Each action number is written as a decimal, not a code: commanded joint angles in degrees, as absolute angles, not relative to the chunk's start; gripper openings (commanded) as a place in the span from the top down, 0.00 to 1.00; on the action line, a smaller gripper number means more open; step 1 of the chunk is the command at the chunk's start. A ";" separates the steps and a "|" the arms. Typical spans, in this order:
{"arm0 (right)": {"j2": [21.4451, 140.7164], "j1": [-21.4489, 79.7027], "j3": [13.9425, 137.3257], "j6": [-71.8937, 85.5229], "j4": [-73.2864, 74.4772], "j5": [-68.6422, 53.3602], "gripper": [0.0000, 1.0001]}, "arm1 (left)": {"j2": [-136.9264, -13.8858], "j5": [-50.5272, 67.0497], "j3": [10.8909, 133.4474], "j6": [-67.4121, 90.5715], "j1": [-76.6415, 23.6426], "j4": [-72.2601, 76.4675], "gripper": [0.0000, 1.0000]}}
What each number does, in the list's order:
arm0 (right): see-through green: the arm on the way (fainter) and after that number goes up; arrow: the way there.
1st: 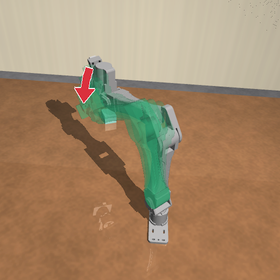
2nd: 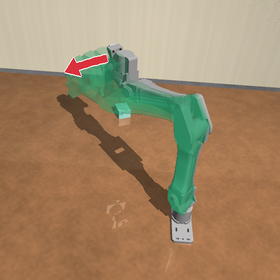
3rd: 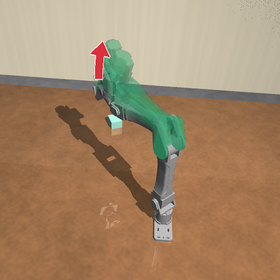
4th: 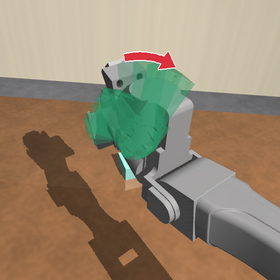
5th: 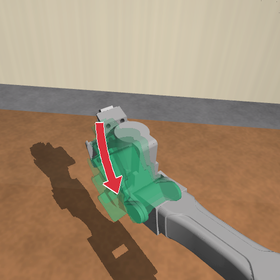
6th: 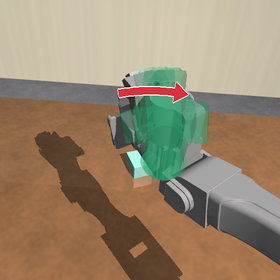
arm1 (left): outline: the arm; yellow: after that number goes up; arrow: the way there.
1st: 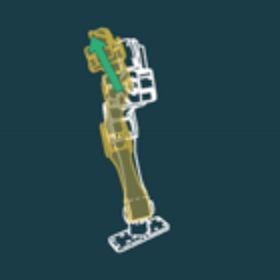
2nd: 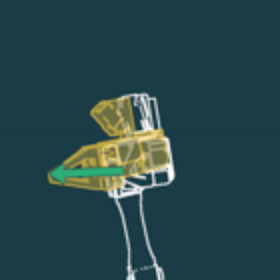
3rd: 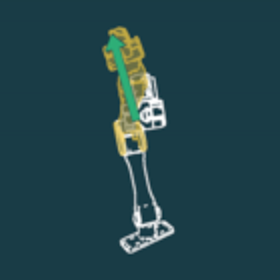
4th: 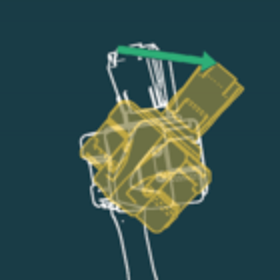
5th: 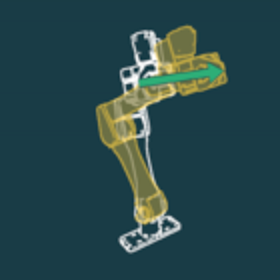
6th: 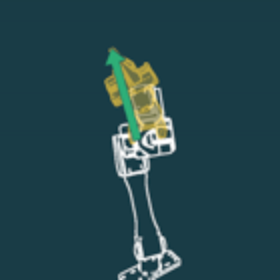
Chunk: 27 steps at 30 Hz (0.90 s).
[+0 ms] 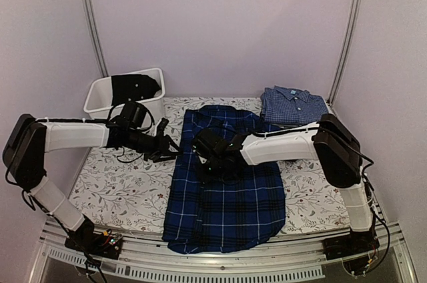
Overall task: Fold and stack the long sleeve shirts
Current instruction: Smooth out the sleeve of the 1/3-folded shirt.
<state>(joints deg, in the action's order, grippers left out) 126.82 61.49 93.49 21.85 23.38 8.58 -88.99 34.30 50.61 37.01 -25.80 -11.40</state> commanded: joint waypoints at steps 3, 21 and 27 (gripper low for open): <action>121.12 61.81 88.36 23.32 19.55 11.61 0.90 | -92.82 38.98 50.10 38.29 -27.29 -7.48 0.58; 113.88 62.76 78.76 22.00 11.44 6.39 0.96 | -106.87 31.36 61.78 39.20 -34.85 -9.71 0.53; 112.48 62.80 77.26 21.76 10.28 5.29 0.96 | -107.94 28.48 63.13 37.43 -36.06 -11.57 0.71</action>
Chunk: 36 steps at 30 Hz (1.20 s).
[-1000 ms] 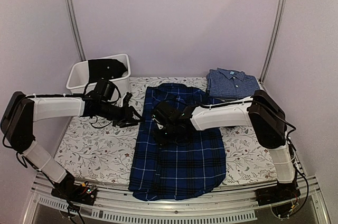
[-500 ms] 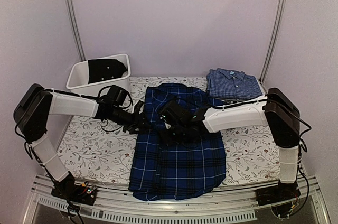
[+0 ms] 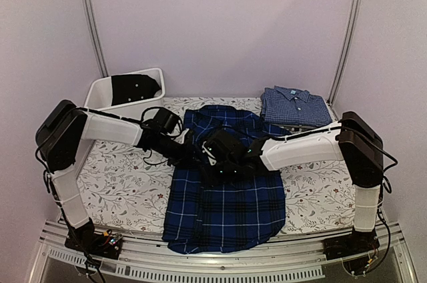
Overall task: Fold and stack the long sleeve shirts
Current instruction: Smooth out the sleeve of the 1/3-folded shirt.
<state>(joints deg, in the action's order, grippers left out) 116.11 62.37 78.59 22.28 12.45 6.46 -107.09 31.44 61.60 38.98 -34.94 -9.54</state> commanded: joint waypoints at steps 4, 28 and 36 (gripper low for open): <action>111.27 62.83 76.63 21.97 9.77 5.35 0.92 | -106.09 26.19 63.34 34.72 -37.35 -13.86 0.94; 102.77 52.14 73.65 30.12 11.12 2.33 0.40 | -77.14 5.07 52.34 33.74 -54.72 -30.39 1.00; 104.84 51.46 74.21 29.82 11.03 1.25 0.40 | -73.14 1.37 51.02 38.52 -62.37 -35.43 1.00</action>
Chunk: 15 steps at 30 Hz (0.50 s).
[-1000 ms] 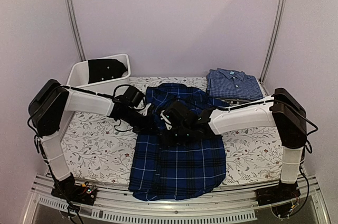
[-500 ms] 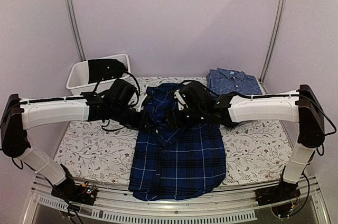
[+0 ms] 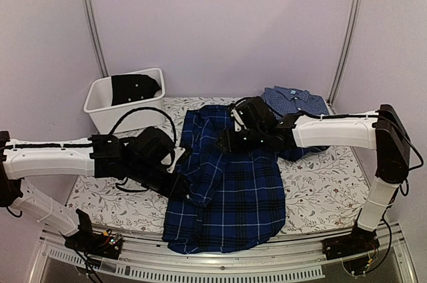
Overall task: Fold and stack the long sleeve shirts
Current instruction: Smooth out the sleeve of the 1/3-folded shirt.
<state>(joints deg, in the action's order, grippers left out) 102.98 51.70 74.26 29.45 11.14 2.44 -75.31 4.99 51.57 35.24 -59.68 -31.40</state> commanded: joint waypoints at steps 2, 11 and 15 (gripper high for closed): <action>105.96 51.33 74.69 29.71 11.19 0.70 0.40 | -72.60 0.24 50.95 40.43 -63.00 -37.28 1.00; 108.87 51.24 76.14 29.45 11.15 -0.33 0.40 | -71.65 -8.90 51.39 44.44 -69.32 -43.05 1.00; 109.79 51.24 77.51 29.03 11.44 -1.65 0.40 | -72.56 -7.34 49.85 42.33 -70.97 -40.37 0.80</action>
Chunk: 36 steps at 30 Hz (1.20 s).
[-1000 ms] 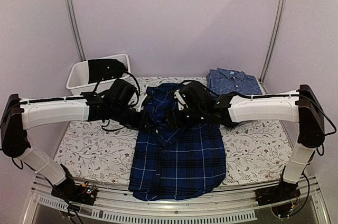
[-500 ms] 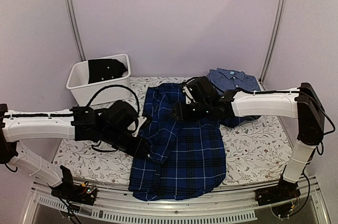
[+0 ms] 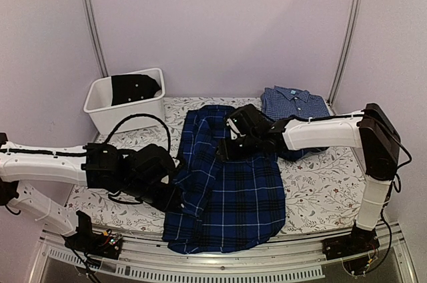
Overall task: Fold and stack the long sleeve shirts
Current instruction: Smooth out the sleeve of the 1/3-folded shirt.
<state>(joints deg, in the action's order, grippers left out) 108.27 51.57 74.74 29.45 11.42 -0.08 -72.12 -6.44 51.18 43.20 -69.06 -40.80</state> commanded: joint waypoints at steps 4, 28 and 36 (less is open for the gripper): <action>111.20 51.24 81.16 27.74 13.50 -2.18 0.40 | -71.61 -7.10 48.73 42.02 -71.05 -38.55 0.53; 115.72 51.24 83.80 26.99 15.96 -2.70 0.42 | -78.88 12.98 40.03 36.31 -44.56 -31.43 0.60; 114.41 50.35 79.48 28.13 14.79 -0.37 0.43 | -77.47 16.78 41.22 38.28 -46.17 -34.11 1.00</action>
